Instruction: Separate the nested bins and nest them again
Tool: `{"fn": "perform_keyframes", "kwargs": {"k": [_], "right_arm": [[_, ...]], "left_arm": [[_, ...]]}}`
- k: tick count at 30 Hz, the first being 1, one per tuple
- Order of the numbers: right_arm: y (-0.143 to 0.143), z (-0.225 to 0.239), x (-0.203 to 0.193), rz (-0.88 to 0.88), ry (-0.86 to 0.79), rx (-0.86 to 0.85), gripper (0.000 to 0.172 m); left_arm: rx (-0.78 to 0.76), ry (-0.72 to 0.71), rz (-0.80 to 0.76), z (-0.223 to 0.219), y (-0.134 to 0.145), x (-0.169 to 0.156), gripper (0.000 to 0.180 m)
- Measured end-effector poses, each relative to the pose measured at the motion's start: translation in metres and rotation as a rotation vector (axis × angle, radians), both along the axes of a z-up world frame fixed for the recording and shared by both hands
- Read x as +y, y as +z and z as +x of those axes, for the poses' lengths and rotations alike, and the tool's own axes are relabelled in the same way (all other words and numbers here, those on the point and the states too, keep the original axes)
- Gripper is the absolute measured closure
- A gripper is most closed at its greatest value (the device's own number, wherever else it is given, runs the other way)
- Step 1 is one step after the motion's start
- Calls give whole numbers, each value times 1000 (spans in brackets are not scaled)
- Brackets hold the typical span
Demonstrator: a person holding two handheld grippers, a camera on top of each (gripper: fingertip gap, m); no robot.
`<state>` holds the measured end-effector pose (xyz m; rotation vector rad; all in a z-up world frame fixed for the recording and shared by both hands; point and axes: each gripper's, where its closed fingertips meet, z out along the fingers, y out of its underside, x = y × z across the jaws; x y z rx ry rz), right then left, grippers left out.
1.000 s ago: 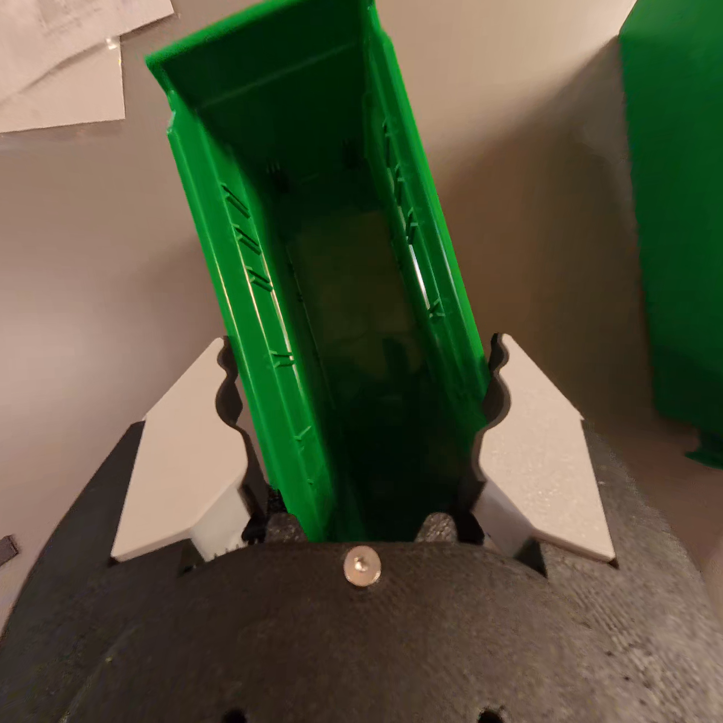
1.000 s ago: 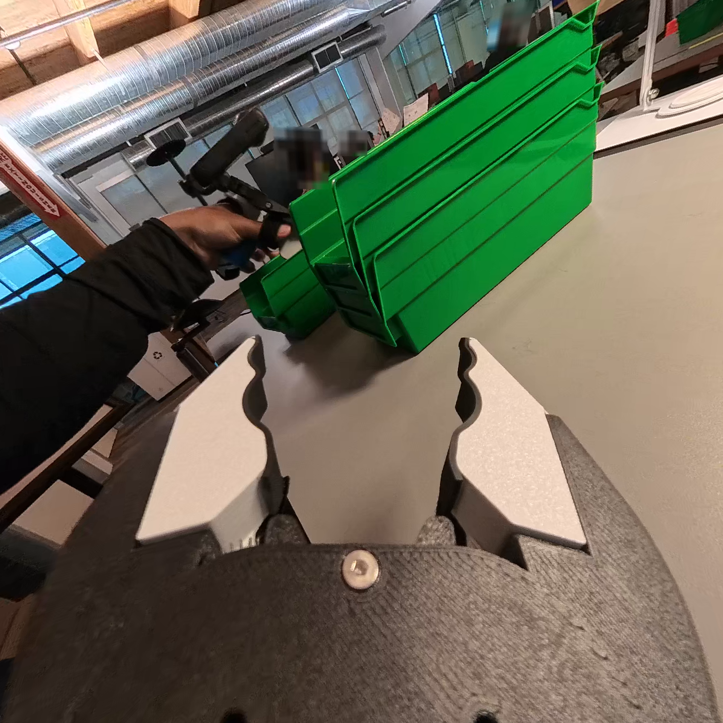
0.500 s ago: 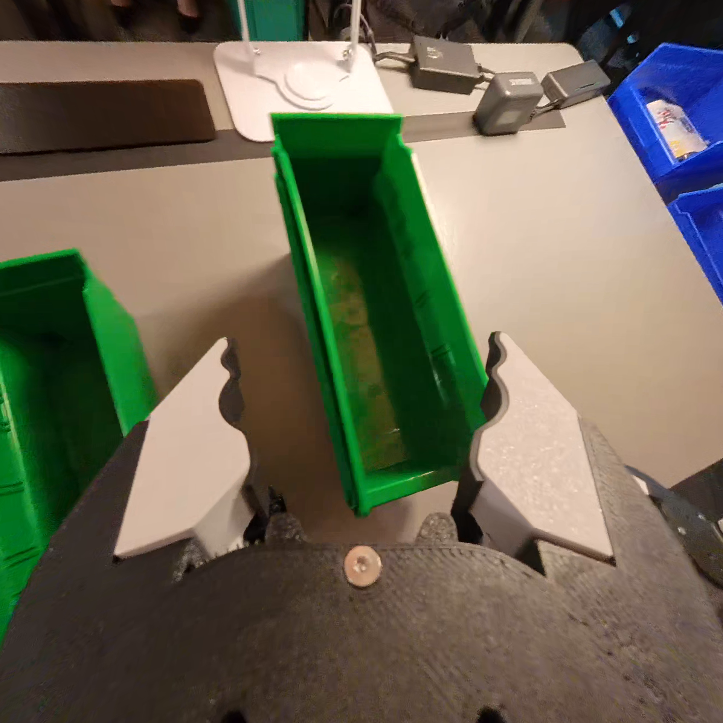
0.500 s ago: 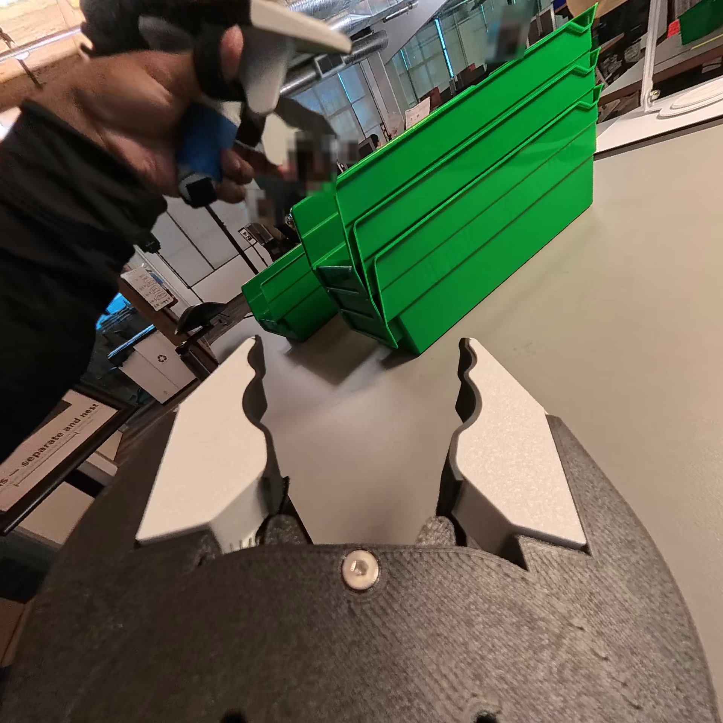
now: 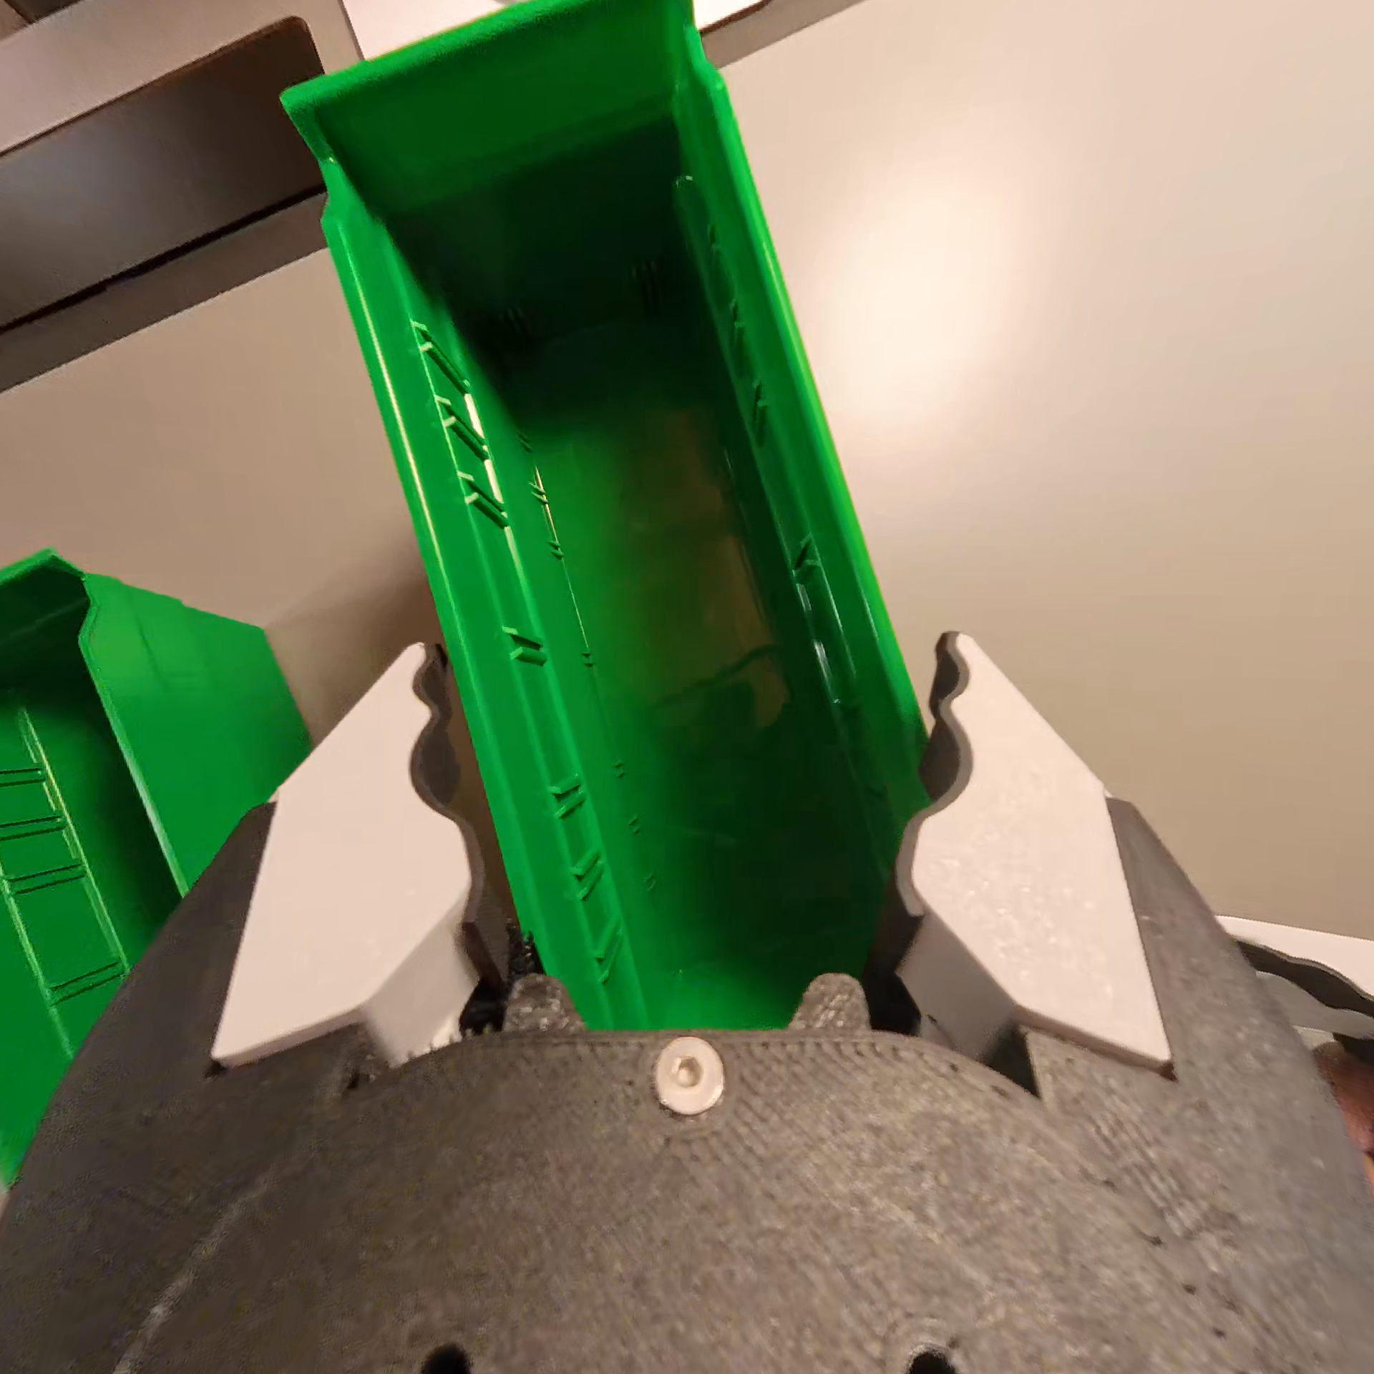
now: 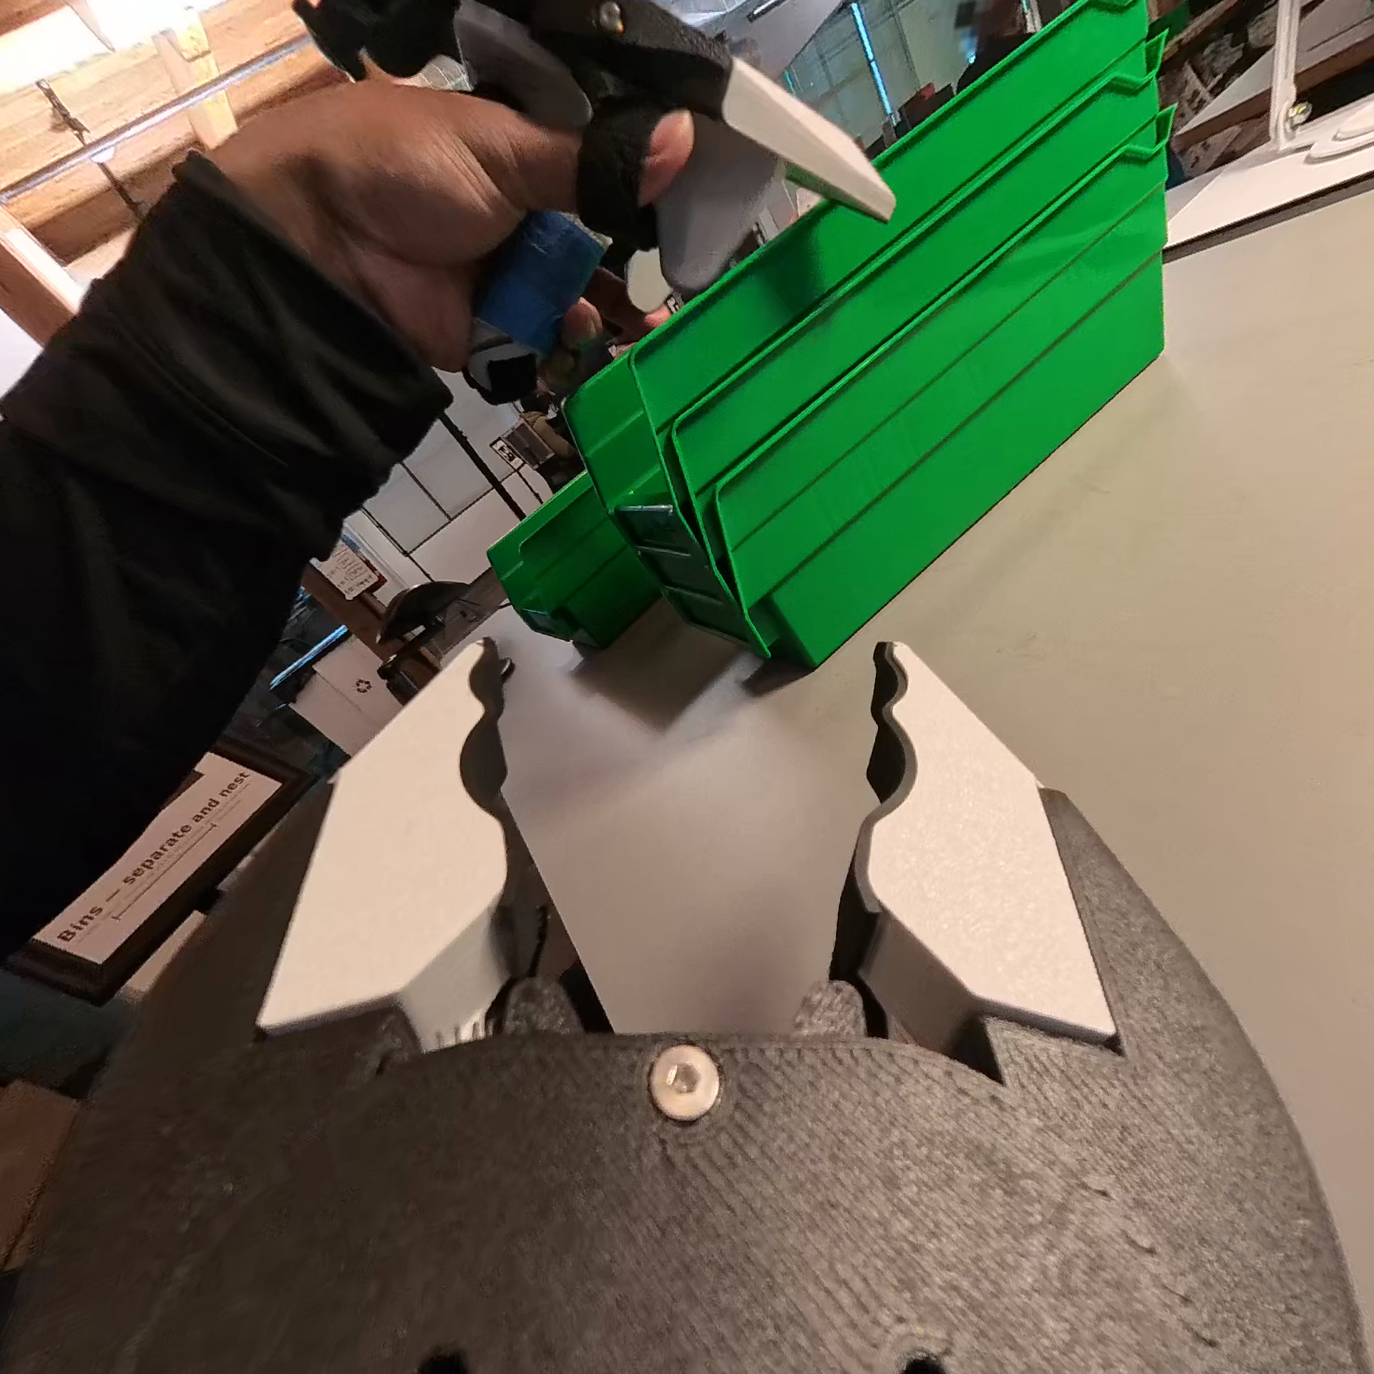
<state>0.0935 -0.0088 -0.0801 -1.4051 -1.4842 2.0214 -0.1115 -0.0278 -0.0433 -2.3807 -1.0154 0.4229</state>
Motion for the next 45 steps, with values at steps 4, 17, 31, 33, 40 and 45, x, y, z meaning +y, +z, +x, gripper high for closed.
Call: {"fn": "perform_keyframes", "kwargs": {"k": [4, 17, 31, 33, 40, 45], "right_arm": [[1, 0, 1, -11, 5, 1, 72], [0, 1, 0, -4, 2, 2, 72], [1, 1, 0, -12, 7, 1, 72], [1, 1, 0, -16, 8, 1, 72], [1, 1, 0, -14, 7, -1, 72], [2, 2, 0, -6, 3, 13, 72]], "left_arm": [[11, -13, -19, -2, -1, 0, 64], [21, 30, 48, -3, 8, -9, 82], [102, 32, 108, -1, 64, -15, 82], [126, 28, 141, 2, 85, -15, 81], [183, -43, 292, 35, 152, 20, 81], [79, -117, 408, 67, 143, 79, 81]]}}
